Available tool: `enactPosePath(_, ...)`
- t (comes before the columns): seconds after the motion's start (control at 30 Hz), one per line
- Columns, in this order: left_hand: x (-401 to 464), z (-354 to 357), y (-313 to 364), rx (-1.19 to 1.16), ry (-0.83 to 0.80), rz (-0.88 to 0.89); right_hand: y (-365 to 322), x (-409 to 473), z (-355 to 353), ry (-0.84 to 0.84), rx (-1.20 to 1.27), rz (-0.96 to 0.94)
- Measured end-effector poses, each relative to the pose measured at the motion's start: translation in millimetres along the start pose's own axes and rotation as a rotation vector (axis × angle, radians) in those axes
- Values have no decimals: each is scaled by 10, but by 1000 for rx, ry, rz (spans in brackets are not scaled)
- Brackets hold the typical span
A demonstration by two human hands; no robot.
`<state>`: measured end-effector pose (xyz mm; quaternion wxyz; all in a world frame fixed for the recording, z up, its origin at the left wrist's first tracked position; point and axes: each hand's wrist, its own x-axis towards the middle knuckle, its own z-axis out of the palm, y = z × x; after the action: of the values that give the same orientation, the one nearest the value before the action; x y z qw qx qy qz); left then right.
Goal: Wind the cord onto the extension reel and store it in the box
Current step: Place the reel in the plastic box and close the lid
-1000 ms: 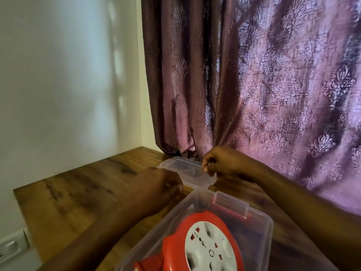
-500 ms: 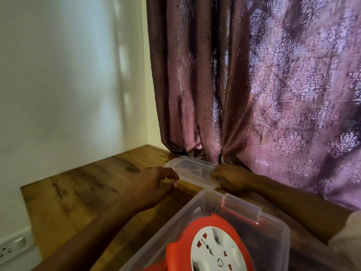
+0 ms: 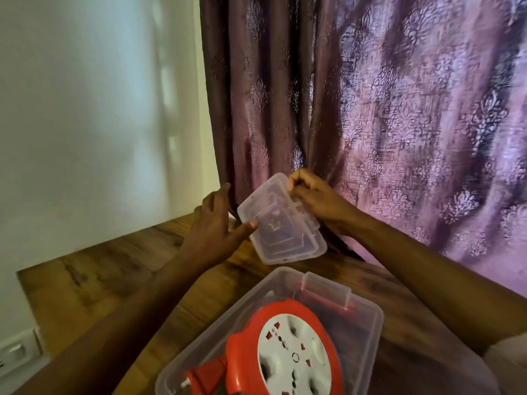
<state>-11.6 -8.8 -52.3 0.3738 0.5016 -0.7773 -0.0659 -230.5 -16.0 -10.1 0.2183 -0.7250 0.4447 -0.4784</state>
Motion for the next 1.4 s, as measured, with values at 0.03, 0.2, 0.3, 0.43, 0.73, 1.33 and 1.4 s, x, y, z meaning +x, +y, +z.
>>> enactPosePath(0.03, 1, -6, -11, -7, 7, -14, -85, -28, -15, 3, 39, 15)
enactPosePath(0.2, -71, -134, 17, -4, 116, 45, -574, -196, -241, 12, 349, 26)
enactPosePath(0.3, -99, -288, 99, 84, 294, 189, -810, -197, -470, 18, 589, 17)
enactPosePath(0.43, -128, -680, 431, 301, 376, 246, -878, -150, -705, 95, 644, -6)
enactPosePath(0.73, -528, -902, 679, 401, -272, 68, -126, -367, -558, -234, 65, 308)
enactPosePath(1.33, -792, -636, 444, 701, -648, 135, 27, -708, -22, -628, -463, 356)
enactPosePath(1.4, -815, -609, 402, 651, -667, 100, 79, -717, 42, -607, -545, 316)
